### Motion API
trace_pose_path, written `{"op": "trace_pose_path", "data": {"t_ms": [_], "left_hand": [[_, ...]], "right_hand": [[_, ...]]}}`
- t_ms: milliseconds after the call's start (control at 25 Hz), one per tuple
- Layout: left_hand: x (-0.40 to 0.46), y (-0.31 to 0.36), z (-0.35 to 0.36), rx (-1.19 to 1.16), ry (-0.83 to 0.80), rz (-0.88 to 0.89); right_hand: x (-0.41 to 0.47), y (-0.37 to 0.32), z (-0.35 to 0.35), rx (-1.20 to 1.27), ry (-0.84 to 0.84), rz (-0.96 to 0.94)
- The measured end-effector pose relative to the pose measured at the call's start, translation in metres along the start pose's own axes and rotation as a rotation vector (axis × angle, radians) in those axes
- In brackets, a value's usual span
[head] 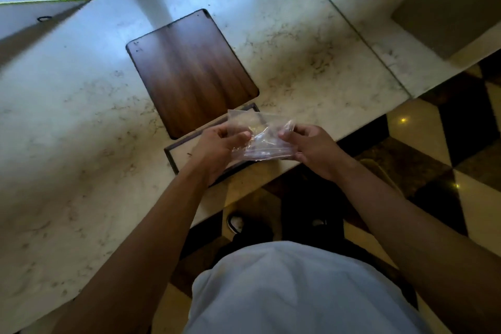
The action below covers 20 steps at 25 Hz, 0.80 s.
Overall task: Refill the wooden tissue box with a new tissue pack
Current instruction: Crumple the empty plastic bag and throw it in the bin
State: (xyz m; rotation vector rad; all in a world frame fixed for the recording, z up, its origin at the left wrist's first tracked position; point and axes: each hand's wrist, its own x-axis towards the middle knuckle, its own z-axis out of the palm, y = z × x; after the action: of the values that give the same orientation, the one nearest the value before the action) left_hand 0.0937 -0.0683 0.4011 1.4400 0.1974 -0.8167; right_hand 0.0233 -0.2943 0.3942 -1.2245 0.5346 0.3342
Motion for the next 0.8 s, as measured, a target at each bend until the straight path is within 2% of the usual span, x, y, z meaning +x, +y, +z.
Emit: {"op": "trace_pose_path", "data": {"t_ms": [80, 200, 440, 600, 800], "left_hand": [[0.005, 0.003, 0.025, 0.074, -0.015, 0.0], [0.016, 0.004, 0.074, 0.225, -0.01, -0.004], [0.044, -0.011, 0.204, 0.359, -0.071, 0.016], [0.058, -0.034, 0.292, 0.443, -0.088, -0.024], [0.089, -0.079, 0.371, 0.566, -0.186, -0.121]], "right_hand": [[-0.008, 0.001, -0.025, 0.013, 0.022, -0.044], [-0.026, 0.002, -0.072, 0.056, 0.149, -0.094], [-0.078, 0.012, -0.192, 0.185, 0.298, -0.091], [-0.112, 0.033, -0.274, 0.21, 0.427, -0.031], [-0.136, 0.081, -0.342, 0.268, 0.576, 0.085]]}}
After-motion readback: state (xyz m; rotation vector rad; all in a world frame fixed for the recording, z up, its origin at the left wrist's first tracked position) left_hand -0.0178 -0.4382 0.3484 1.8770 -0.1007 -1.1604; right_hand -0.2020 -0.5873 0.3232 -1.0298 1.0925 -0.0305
